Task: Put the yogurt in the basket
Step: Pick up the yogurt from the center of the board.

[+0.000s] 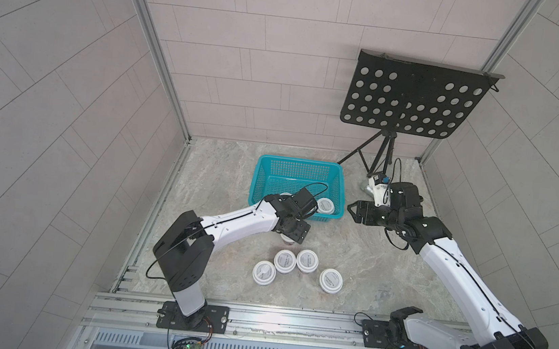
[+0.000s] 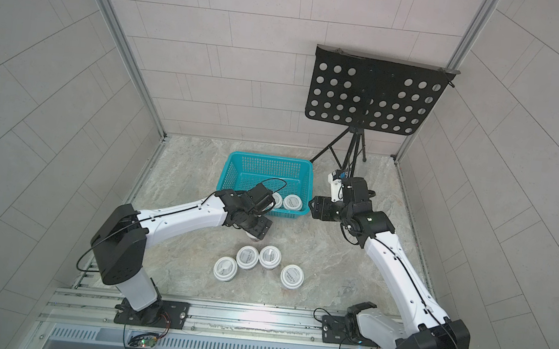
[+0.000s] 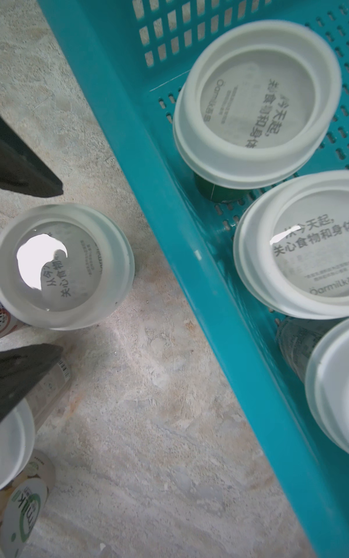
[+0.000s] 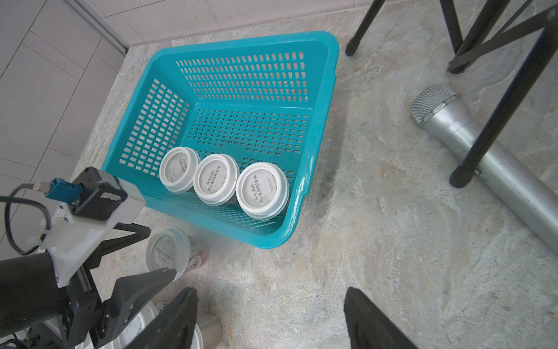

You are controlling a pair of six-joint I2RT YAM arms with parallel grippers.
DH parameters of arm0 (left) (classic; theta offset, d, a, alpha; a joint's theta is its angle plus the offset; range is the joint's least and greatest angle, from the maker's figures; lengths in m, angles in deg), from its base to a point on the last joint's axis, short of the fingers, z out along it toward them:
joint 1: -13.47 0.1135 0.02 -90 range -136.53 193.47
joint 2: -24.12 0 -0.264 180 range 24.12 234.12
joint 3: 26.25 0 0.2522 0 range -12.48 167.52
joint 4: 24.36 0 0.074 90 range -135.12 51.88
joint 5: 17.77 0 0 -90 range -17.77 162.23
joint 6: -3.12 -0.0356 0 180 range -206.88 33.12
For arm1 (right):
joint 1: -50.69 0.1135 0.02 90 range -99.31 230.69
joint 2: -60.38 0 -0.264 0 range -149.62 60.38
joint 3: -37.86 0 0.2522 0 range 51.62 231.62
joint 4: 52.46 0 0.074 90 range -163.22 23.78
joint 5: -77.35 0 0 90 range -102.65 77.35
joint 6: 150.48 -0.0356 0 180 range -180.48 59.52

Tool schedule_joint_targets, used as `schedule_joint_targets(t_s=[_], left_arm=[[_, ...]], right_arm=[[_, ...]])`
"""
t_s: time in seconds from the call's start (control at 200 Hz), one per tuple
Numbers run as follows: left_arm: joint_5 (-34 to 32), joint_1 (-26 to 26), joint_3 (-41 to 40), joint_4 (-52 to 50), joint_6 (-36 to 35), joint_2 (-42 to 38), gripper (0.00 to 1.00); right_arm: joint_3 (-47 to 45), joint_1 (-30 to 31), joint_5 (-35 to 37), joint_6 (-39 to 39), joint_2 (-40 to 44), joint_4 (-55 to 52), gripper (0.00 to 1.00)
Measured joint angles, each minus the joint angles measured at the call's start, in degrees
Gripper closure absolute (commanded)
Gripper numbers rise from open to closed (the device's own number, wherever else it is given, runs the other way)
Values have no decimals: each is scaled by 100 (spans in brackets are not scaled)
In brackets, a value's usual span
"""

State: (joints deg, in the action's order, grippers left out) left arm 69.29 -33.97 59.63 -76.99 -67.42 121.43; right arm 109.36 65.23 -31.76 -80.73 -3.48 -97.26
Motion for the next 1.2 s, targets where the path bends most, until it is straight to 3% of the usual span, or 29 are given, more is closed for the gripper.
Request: schedule_joint_targets(t_s=[0.59, 1.196], left_arm=[[-125, 0, 22, 4, 4, 190, 26], [-247, -22, 17, 13, 22, 214, 24]], right_arm=[[-2, -15, -20, 0, -26, 0, 19], [-7, -24, -26, 0, -116, 2, 19]])
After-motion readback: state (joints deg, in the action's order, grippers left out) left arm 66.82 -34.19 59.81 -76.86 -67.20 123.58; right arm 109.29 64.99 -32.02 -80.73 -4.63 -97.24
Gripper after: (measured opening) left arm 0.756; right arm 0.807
